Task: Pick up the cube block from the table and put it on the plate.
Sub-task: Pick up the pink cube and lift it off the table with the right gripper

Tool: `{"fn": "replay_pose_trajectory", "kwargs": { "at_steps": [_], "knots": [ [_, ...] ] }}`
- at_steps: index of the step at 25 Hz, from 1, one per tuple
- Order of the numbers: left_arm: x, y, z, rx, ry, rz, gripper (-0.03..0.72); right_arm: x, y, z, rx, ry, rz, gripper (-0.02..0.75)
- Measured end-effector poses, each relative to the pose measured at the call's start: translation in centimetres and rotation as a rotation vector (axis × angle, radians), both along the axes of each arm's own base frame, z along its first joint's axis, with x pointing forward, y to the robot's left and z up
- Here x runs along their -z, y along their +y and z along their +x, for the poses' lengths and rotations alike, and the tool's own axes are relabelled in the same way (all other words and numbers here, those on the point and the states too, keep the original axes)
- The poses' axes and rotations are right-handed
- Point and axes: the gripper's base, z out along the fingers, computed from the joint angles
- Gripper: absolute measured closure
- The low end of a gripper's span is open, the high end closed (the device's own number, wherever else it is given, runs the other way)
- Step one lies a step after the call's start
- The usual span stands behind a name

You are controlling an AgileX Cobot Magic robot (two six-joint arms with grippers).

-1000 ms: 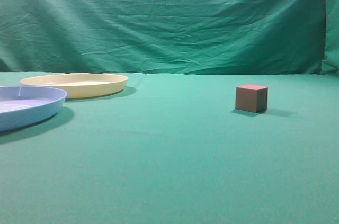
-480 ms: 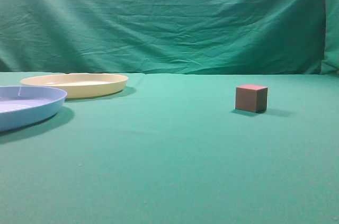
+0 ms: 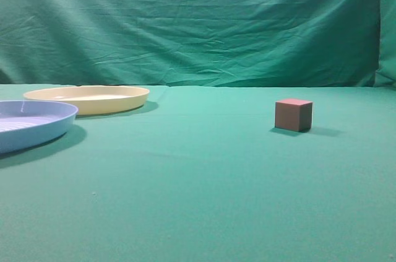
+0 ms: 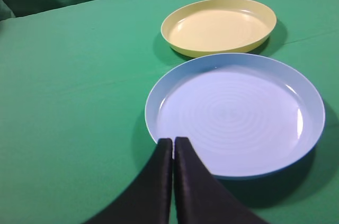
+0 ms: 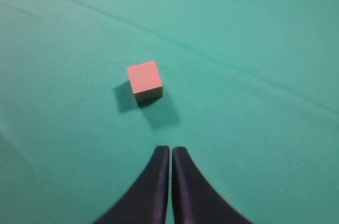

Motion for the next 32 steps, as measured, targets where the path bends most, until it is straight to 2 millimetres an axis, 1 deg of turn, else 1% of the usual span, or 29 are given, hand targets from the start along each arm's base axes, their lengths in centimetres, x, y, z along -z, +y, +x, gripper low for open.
{"fn": "replay_pose_trajectory", "kwargs": {
  "at_steps": [1, 2, 3, 5, 9, 10, 12, 13, 19, 24, 25, 26, 27, 29, 30, 32],
  "knots": [
    [0.0, 0.0, 0.0, 0.000, 0.000, 0.000, 0.688, 0.3, 0.7, 0.8, -0.031, 0.016, -0.018, 0.738],
    [0.0, 0.0, 0.0, 0.000, 0.000, 0.000, 0.688, 0.8, 1.3, 1.5, -0.059, 0.033, -0.036, 0.688],
    [0.0, 0.0, 0.0, 0.000, 0.000, 0.000, 0.688, 1.0, 1.8, 2.2, -0.077, 0.040, -0.047, 0.688],
    [0.0, 0.0, 0.0, 0.000, 0.000, 0.000, 0.688, 1.8, 2.8, 3.7, -0.103, 0.066, -0.066, 0.547],
    [0.0, 0.0, 0.0, 0.000, 0.000, 0.000, 0.688, 3.7, 3.9, 6.3, -0.111, 0.124, -0.091, 0.183],
    [0.0, 0.0, 0.0, 0.000, 0.000, 0.000, 0.688, 4.2, 4.1, 6.8, -0.110, 0.134, -0.096, 0.126],
    [0.0, 0.0, 0.0, 0.000, 0.000, 0.000, 0.688, 5.4, 4.5, 7.9, -0.110, 0.166, -0.107, 0.076],
    [0.0, 0.0, 0.0, 0.000, 0.000, 0.000, 0.688, 6.0, 4.7, 8.3, -0.110, 0.184, -0.113, 0.092],
    [0.0, 0.0, 0.0, 0.000, 0.000, 0.000, 0.688, 8.6, 5.7, 10.9, -0.108, 0.230, -0.133, 0.092],
    [0.0, 0.0, 0.0, 0.000, 0.000, 0.000, 0.688, 10.7, 6.2, 12.3, -0.126, 0.258, -0.157, 0.092],
    [0.0, 0.0, 0.0, 0.000, 0.000, 0.000, 0.688, 10.9, 6.3, 12.5, -0.134, 0.258, -0.162, 0.173],
    [0.0, 0.0, 0.0, 0.000, 0.000, 0.000, 0.688, 10.9, 6.4, 12.7, -0.136, 0.254, -0.160, 0.216],
    [0.0, 0.0, 0.0, 0.000, 0.000, 0.000, 0.688, 11.0, 6.5, 12.9, -0.137, 0.254, -0.159, 0.283],
    [0.0, 0.0, 0.0, 0.000, 0.000, 0.000, 0.688, 11.0, 6.6, 13.1, -0.149, 0.246, -0.162, 0.447],
    [0.0, 0.0, 0.0, 0.000, 0.000, 0.000, 0.688, 10.9, 6.8, 13.2, -0.156, 0.239, -0.163, 0.509],
    [0.0, 0.0, 0.0, 0.000, 0.000, 0.000, 0.688, 10.7, 7.0, 13.4, -0.173, 0.250, -0.167, 0.505]
  ]
}}
